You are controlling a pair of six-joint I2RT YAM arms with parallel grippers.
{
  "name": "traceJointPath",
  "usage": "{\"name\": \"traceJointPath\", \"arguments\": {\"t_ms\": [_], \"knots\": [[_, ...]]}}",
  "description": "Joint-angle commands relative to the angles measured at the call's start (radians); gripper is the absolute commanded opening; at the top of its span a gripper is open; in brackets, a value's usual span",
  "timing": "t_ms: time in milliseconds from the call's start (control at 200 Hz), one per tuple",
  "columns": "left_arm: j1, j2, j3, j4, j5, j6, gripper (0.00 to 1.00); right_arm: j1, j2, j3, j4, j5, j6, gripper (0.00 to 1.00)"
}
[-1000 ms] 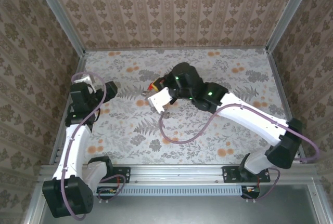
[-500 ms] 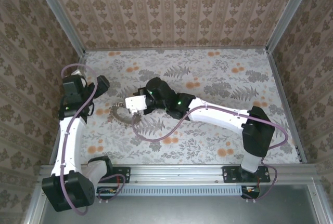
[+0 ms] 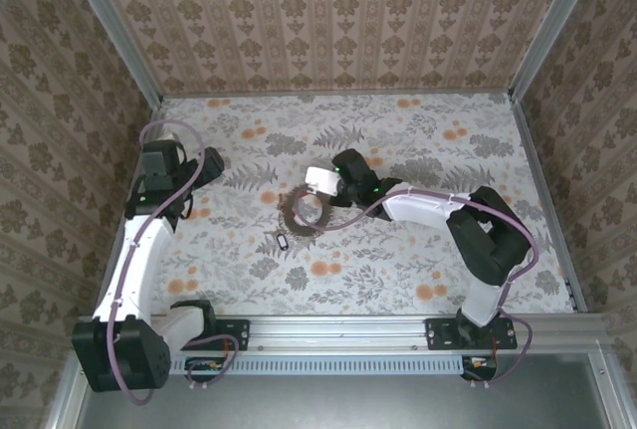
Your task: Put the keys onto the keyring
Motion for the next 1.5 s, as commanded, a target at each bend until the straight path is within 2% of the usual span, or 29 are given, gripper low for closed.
{"name": "traceJointPath", "arguments": {"t_ms": [0, 90, 215, 290, 390, 475, 565, 655, 765, 865, 965, 995, 1005, 1020, 1035, 1040, 1055, 1115, 1210, 1340, 1430, 1495], "knots": [[-0.022, 0.009, -0.006, 0.044, -0.044, 0.031, 1.00, -0.069, -0.035, -0.041, -0.013, 0.055, -0.035, 0.00], [-0.045, 0.026, -0.022, 0.076, -0.047, 0.037, 1.00, -0.114, -0.029, -0.078, -0.018, 0.063, -0.089, 0.00], [-0.083, 0.044, -0.057, 0.147, -0.053, 0.095, 1.00, -0.146, 0.005, -0.115, -0.038, 0.136, -0.219, 0.00], [-0.085, 0.075, -0.072, 0.185, -0.048, 0.119, 1.00, -0.156, 0.027, -0.139, -0.041, 0.174, -0.289, 0.05], [-0.070, 0.128, -0.081, 0.228, 0.005, 0.165, 1.00, -0.182, 0.007, -0.171, -0.030, 0.158, -0.286, 0.10], [-0.070, 0.168, -0.064, 0.220, 0.006, 0.179, 1.00, -0.201, -0.032, -0.179, -0.049, 0.136, -0.259, 0.15], [-0.069, 0.199, -0.061, 0.225, -0.040, 0.166, 1.00, -0.222, -0.080, -0.188, -0.056, 0.123, -0.248, 0.19], [-0.068, 0.196, -0.076, 0.231, -0.145, 0.135, 1.00, -0.258, -0.147, -0.189, -0.083, 0.099, -0.210, 0.24], [-0.068, 0.169, -0.098, 0.263, -0.231, 0.189, 1.00, -0.312, -0.240, -0.207, -0.111, 0.066, -0.182, 0.29], [-0.068, 0.150, -0.124, 0.307, -0.281, 0.297, 1.00, -0.354, -0.336, -0.225, -0.117, 0.027, -0.160, 0.30], [-0.068, 0.120, -0.157, 0.343, -0.277, 0.408, 1.00, -0.397, -0.471, -0.245, -0.037, -0.048, -0.030, 0.34], [-0.069, 0.106, -0.168, 0.349, -0.268, 0.431, 1.00, -0.417, -0.518, -0.256, -0.005, -0.095, 0.027, 0.39], [-0.068, 0.100, -0.172, 0.353, -0.263, 0.438, 1.00, -0.422, -0.532, -0.260, 0.004, -0.110, 0.051, 0.44], [-0.068, 0.092, -0.178, 0.360, -0.255, 0.451, 1.00, -0.433, -0.556, -0.268, 0.021, -0.134, 0.086, 0.58], [-0.067, 0.082, -0.185, 0.369, -0.240, 0.466, 1.00, -0.445, -0.578, -0.272, 0.037, -0.160, 0.126, 0.88], [-0.068, 0.079, -0.187, 0.373, -0.234, 0.472, 1.00, -0.448, -0.584, -0.275, 0.041, -0.165, 0.139, 0.94], [-0.068, 0.072, -0.197, 0.384, -0.221, 0.483, 1.00, -0.460, -0.606, -0.279, 0.054, -0.185, 0.191, 0.99], [-0.065, 0.035, -0.235, 0.438, -0.174, 0.521, 1.00, -0.506, -0.683, -0.296, 0.089, -0.236, 0.391, 1.00], [-0.058, -0.021, -0.293, 0.496, -0.146, 0.551, 1.00, -0.541, -0.807, -0.385, 0.177, -0.227, 0.623, 1.00], [-0.048, -0.104, -0.417, 0.633, -0.085, 0.568, 1.00, -0.544, -0.958, -0.553, 0.257, -0.146, 0.749, 1.00], [-0.044, -0.115, -0.509, 0.759, -0.087, 0.562, 1.00, -0.545, -0.991, -0.694, 0.353, -0.063, 0.799, 1.00], [-0.052, -0.083, -0.572, 0.866, -0.065, 0.616, 1.00, -0.549, -0.979, -0.767, 0.402, -0.004, 0.849, 1.00]]}}
